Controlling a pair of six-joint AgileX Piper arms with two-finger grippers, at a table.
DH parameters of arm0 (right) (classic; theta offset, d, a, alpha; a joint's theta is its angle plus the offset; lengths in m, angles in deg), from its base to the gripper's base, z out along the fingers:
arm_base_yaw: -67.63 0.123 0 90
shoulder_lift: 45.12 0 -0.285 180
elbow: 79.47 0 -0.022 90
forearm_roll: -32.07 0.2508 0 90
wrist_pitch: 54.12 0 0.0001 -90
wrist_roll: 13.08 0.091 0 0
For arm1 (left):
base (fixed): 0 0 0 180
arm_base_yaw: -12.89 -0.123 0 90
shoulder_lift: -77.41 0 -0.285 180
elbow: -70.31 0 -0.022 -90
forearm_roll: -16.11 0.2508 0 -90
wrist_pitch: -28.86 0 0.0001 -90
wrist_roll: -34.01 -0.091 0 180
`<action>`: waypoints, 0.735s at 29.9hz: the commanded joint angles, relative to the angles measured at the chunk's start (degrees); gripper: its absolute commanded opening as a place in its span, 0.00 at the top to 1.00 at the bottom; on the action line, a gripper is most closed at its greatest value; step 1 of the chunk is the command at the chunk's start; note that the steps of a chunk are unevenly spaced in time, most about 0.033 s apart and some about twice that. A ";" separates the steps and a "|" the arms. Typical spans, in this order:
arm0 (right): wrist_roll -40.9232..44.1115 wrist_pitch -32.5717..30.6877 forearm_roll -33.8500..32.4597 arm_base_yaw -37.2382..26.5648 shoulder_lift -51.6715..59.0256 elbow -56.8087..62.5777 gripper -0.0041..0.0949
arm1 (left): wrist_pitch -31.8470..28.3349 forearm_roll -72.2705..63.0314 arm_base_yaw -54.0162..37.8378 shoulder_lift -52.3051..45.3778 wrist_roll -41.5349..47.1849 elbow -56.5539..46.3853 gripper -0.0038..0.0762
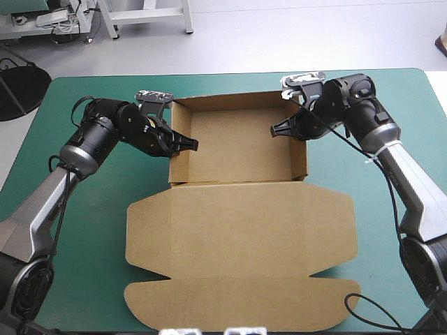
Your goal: Fold the box
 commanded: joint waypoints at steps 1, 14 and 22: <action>-1.55 -4.54 5.46 1.08 1.05 1.50 0.95 | -4.62 -2.30 1.11 -0.95 2.11 1.86 0.96; -0.75 2.66 10.28 1.08 -5.61 7.31 0.96 | 1.10 -3.07 1.11 9.52 3.03 1.86 0.96; -1.33 4.79 9.52 1.08 -7.68 6.93 0.94 | 1.56 -2.63 1.11 11.46 -2.45 1.86 0.96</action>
